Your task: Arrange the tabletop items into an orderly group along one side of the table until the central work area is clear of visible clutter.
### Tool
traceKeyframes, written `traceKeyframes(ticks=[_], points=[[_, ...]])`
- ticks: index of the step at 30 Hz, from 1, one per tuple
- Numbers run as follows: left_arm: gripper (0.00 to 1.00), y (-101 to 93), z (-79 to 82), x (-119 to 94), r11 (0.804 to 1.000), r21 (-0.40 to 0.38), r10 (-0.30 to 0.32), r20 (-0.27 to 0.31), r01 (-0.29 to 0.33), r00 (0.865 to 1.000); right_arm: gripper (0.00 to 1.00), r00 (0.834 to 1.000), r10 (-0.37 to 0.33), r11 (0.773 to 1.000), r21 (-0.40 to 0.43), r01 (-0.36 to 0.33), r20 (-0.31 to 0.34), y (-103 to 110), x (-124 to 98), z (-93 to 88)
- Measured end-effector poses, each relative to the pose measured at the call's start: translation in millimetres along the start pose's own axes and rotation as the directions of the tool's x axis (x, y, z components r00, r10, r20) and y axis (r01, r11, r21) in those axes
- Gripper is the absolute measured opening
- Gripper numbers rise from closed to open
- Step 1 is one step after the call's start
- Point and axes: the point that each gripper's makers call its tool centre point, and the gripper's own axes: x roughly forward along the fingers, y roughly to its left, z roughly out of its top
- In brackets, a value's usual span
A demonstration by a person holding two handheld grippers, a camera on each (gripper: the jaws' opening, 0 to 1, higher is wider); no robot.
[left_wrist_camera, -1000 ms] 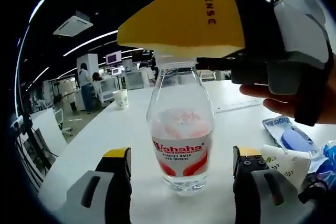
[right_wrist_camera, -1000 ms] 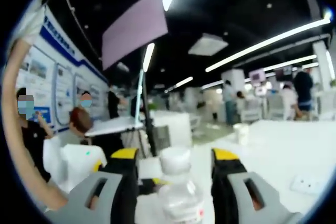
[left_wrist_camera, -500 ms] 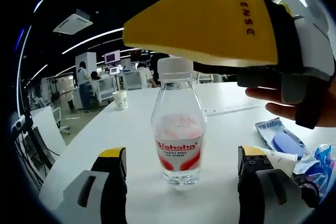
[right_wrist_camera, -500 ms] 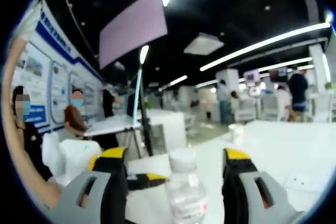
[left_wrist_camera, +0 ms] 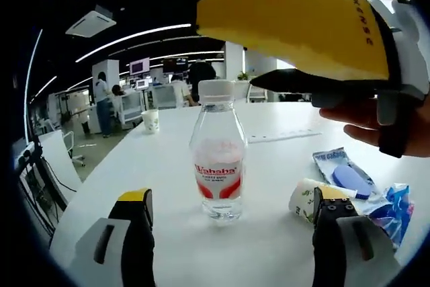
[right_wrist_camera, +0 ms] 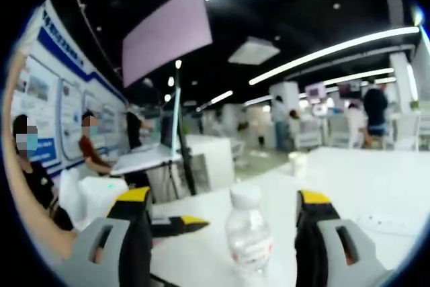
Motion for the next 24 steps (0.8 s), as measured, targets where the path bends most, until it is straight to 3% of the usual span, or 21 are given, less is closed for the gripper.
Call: traceKeyframes(ticks=[24], points=[[1.00,-9.7,19.4,-53,0.998,0.038,-0.045,-0.025,0.046,0.999,0.88,0.992,-0.123,0.992,-0.012,0.124,0.037,4,-77,46.9]])
